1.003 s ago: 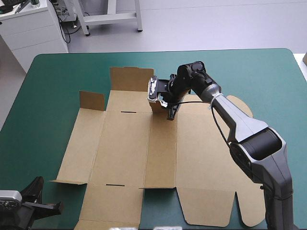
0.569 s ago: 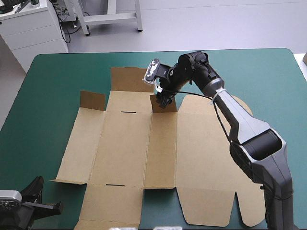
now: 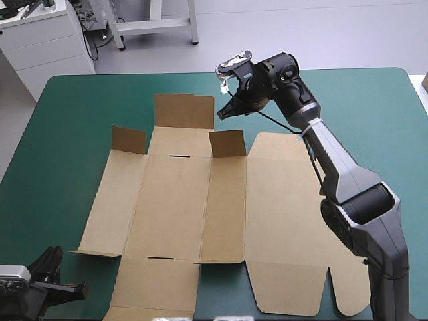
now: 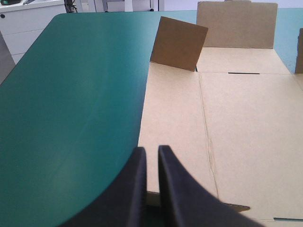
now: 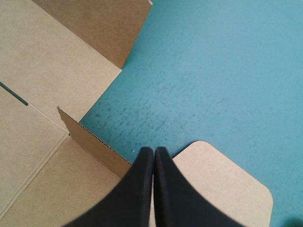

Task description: Fold the box

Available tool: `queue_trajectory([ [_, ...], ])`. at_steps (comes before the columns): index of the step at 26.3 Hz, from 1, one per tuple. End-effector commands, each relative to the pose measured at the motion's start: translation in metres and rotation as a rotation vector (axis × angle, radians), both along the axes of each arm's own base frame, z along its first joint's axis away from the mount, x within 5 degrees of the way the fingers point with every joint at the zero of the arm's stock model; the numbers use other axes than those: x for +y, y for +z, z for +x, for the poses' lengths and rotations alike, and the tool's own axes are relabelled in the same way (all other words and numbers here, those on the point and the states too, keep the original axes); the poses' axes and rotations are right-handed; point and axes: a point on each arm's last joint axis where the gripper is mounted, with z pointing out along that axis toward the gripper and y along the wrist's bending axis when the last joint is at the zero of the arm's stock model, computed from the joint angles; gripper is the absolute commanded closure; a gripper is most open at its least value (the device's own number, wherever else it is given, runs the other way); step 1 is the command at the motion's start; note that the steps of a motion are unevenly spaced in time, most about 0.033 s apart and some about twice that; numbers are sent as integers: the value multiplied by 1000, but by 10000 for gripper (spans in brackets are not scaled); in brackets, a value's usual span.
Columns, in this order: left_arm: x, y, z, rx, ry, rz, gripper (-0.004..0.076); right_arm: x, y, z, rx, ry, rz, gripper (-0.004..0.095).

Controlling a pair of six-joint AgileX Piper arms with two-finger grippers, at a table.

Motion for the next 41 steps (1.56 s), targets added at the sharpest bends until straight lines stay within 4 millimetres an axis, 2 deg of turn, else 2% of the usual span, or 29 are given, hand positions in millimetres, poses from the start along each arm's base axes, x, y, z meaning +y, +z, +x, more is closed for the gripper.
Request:
queue_trajectory([
  [1, 0, 12, -2, -101, -13, -10, 471, -18, 49, -24, -97, -39, 57, 926],
  [2, 1, 12, -2, -102, -5, 4, 337, -22, 53, -32, -89, -52, 60, 926],
  [3, 2, 12, -2, -101, 7, 13, 238, -30, 56, -39, -93, -79, 39, 926],
  [4, 3, 12, -2, -101, 17, 2, 189, -36, 52, -44, -82, -99, 1, 926],
  [6, 3, 13, -2, -99, 26, 10, 185, -51, 48, -64, -53, -117, -51, 926],
  [9, 4, 34, 6, -77, 32, 35, 220, -78, 61, -114, -109, -143, 20, 926],
  [11, 3, 60, 23, -35, 37, 67, 232, -97, 62, -146, -136, -165, 52, 926],
  [17, 0, 119, 65, 20, 37, 122, 232, -135, 64, -215, -222, -194, 143, 926],
  [20, -1, 132, 88, 101, 35, 142, 232, -154, 55, -248, -247, -196, 159, 926],
  [25, -3, 121, 121, 454, 34, 181, 232, -184, 42, -299, -309, -218, 214, 926],
  [28, 1, 118, 137, 468, 87, 225, 232, -198, 34, -322, -346, -241, 252, 926],
  [31, 2, 112, 149, 498, 119, 195, 232, -209, 27, -341, -374, -251, 285, 926],
  [37, 8, 89, 180, 638, 108, 12, 232, -216, 19, -352, -366, -273, 293, 926],
  [41, 27, 64, 202, 782, 29, -178, 232, -217, 17, -353, -342, -282, 272, 926],
])
